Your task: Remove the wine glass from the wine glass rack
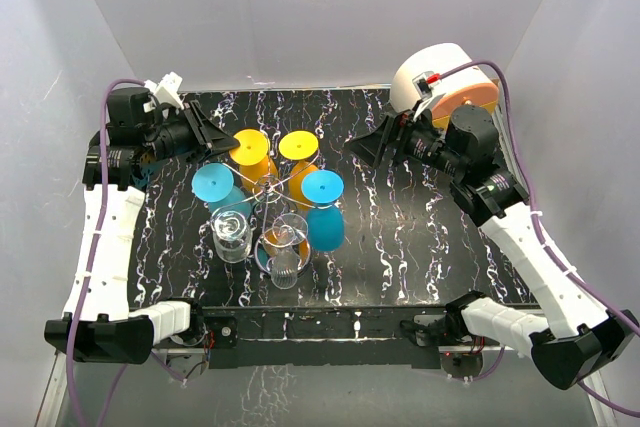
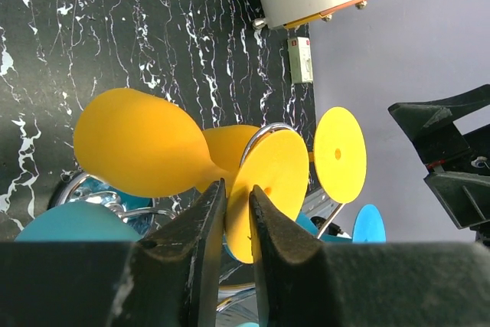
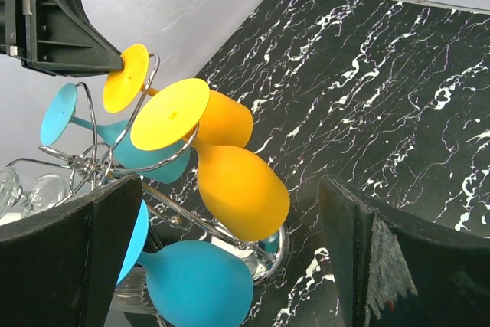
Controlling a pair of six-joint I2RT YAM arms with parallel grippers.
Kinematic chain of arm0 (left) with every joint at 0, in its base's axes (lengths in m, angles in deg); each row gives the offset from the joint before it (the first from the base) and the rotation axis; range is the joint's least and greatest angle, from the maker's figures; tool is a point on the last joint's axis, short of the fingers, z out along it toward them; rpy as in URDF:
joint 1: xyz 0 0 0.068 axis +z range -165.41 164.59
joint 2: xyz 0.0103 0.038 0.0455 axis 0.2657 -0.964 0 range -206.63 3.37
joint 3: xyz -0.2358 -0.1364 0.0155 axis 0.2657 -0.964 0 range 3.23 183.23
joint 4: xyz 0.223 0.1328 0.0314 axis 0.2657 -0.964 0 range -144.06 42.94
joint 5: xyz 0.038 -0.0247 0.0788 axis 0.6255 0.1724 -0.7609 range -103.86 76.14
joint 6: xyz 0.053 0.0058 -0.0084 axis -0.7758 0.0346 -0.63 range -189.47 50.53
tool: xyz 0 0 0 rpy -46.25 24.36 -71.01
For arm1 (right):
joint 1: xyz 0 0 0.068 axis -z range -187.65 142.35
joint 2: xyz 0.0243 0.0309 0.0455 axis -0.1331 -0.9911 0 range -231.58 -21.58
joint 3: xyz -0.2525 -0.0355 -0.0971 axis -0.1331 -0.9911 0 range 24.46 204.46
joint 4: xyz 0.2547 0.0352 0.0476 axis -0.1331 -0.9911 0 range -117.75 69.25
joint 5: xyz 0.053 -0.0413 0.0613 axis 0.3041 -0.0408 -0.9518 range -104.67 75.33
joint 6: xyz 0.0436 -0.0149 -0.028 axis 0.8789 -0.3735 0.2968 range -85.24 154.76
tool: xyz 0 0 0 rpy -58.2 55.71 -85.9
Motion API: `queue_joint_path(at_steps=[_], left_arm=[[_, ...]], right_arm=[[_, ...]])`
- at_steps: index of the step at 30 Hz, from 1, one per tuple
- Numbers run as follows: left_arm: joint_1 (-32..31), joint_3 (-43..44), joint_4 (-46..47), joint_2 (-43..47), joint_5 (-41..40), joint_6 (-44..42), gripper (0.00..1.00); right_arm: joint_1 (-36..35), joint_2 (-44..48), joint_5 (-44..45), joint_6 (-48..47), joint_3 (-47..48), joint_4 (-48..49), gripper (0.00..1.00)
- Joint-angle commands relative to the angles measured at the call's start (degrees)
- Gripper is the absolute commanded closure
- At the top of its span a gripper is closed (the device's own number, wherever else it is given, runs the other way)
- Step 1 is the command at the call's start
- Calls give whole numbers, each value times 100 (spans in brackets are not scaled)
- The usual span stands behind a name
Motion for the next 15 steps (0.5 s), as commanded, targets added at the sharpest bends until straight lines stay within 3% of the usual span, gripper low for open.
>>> queue_joint_path(at_steps=[1,15], left_arm=[[-10,-33,92,197,137,146,83],[-7,-189,501,262,303,668,98]], right_arm=[[19,146,61,-56,15,356,2],[23,190,82,-39,23,391,2]])
